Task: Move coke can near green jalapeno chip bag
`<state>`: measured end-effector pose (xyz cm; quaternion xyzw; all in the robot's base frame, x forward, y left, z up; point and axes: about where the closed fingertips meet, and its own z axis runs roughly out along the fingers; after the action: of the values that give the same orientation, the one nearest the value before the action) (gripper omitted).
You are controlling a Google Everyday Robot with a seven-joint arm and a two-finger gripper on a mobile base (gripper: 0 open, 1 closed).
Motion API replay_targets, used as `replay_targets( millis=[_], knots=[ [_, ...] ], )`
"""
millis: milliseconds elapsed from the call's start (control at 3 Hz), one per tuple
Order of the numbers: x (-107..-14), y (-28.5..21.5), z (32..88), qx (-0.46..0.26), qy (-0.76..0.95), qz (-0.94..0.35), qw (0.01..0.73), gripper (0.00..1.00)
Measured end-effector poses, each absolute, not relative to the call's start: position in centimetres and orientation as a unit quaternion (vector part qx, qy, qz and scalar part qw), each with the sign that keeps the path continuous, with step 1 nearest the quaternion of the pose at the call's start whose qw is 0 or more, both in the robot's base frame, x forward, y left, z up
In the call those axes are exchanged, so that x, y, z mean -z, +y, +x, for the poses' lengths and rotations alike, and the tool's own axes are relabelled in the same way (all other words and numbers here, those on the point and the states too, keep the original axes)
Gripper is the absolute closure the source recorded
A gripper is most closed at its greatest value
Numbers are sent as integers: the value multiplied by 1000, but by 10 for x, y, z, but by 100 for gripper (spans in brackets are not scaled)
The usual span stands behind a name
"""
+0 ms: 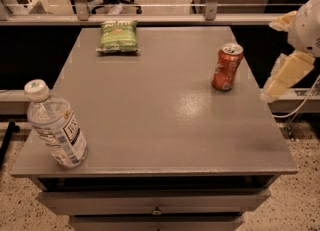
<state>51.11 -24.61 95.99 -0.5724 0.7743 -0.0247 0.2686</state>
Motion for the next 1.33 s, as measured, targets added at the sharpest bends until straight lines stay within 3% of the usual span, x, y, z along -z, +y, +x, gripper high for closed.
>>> replay_targets(
  millis=[667, 1333],
  knots=[
    [-932, -248, 583, -40, 764, -526, 370, 0],
    [-898, -226, 615, -150, 739, -483, 445, 0]
  ],
)
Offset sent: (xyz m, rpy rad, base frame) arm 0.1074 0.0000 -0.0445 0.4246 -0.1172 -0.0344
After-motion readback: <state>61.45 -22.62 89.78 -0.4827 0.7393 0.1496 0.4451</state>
